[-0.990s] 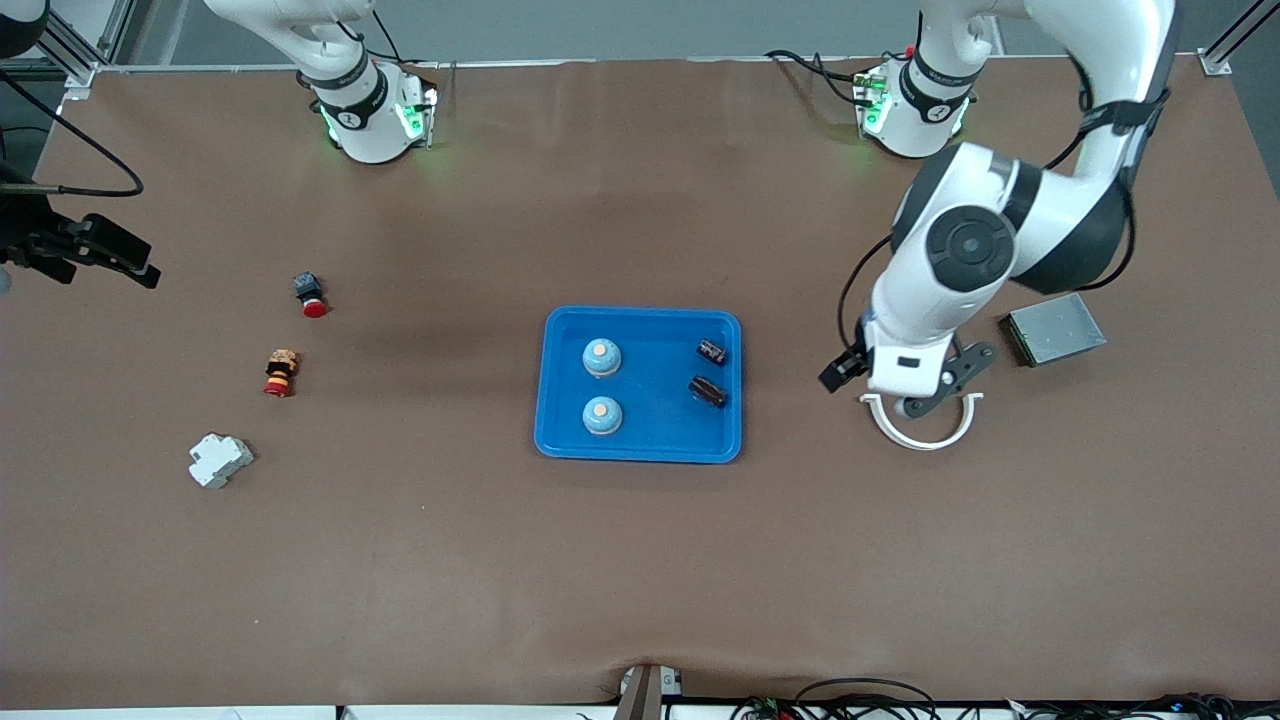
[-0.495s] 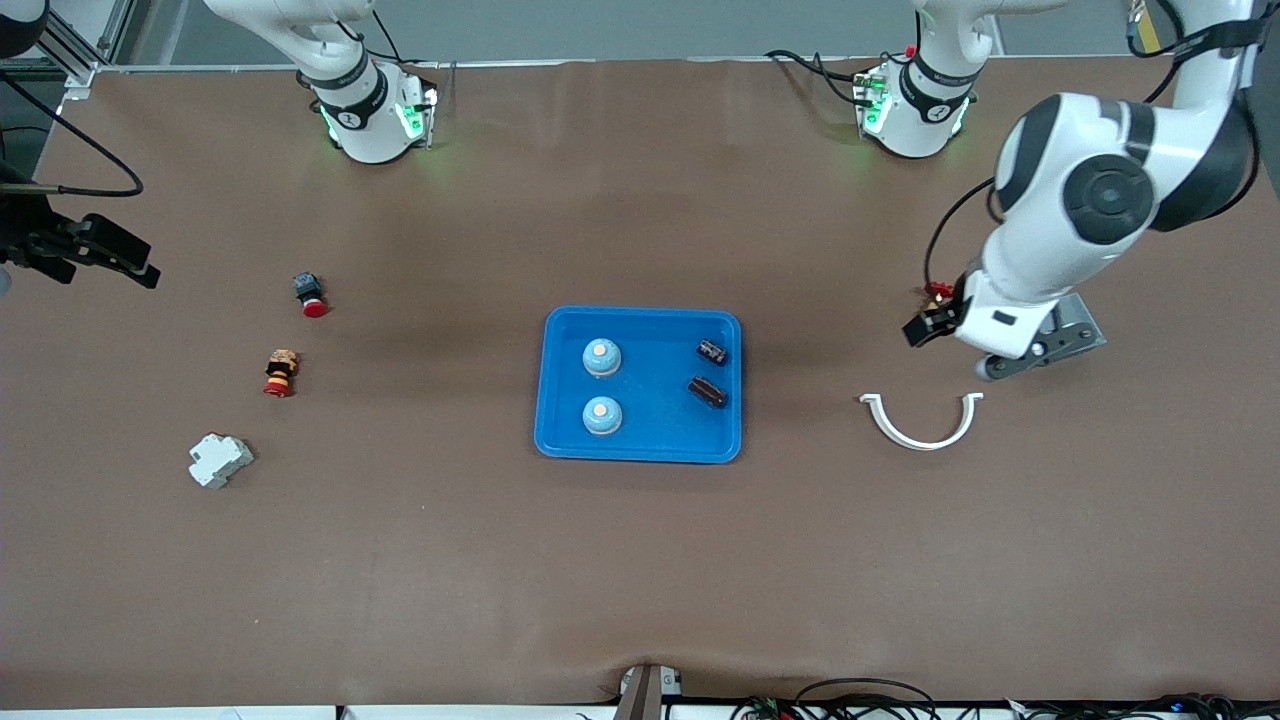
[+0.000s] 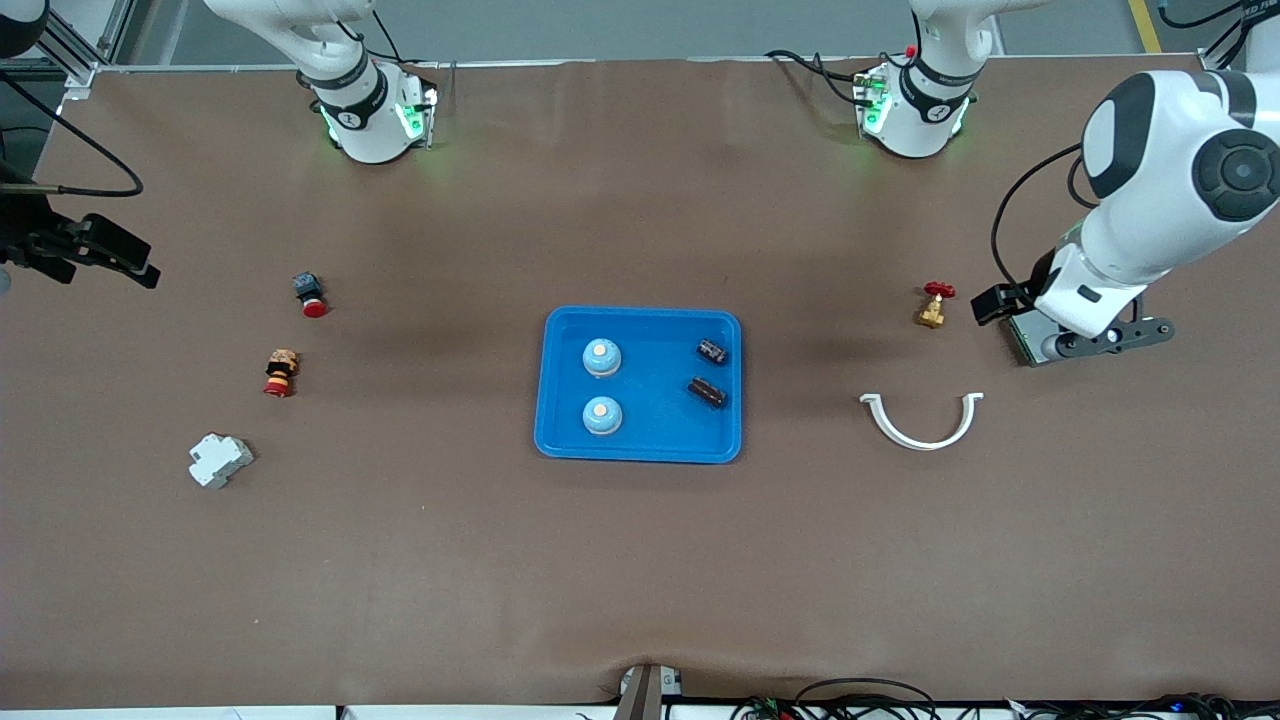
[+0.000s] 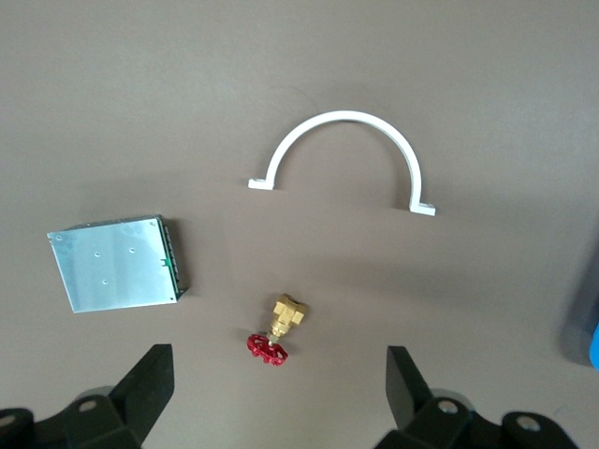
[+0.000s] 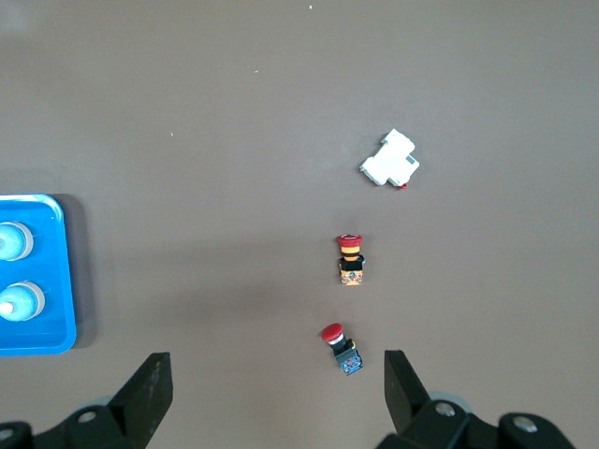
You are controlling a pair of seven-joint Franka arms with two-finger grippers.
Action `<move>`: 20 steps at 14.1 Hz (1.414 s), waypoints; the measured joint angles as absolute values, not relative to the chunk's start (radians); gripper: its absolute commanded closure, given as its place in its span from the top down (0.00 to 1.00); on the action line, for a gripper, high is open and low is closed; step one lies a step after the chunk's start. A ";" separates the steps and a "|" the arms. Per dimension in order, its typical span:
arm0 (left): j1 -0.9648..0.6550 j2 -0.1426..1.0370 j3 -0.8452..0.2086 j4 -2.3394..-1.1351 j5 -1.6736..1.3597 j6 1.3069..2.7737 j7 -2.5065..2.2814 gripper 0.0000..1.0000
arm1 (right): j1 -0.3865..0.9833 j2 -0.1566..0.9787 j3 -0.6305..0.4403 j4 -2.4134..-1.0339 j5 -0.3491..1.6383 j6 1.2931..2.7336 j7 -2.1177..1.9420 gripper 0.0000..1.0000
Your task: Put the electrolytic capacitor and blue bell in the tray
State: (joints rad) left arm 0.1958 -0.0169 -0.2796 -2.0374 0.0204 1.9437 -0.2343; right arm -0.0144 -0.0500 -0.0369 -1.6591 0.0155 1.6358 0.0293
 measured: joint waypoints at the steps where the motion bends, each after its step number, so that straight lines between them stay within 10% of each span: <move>1: 0.211 -0.020 -0.279 -2.023 0.007 1.948 -0.211 1.00 | -0.014 -0.050 -0.037 -1.659 0.015 1.636 0.029 1.00; 10: 0.222 0.056 -0.283 -1.611 -0.005 1.762 -0.197 1.00 | -0.014 -0.050 -0.037 -1.659 0.015 1.636 0.029 1.00; 20: 0.184 0.104 -0.289 -1.560 -0.005 1.758 -0.197 1.00 | -0.016 -0.050 -0.039 -1.650 0.015 1.636 0.030 1.00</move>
State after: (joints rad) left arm 0.1838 0.1045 -0.2892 -1.5601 -0.0048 1.7583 -0.1967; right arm -0.0160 -0.0500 -0.0391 -1.6495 0.0155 1.6363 0.0305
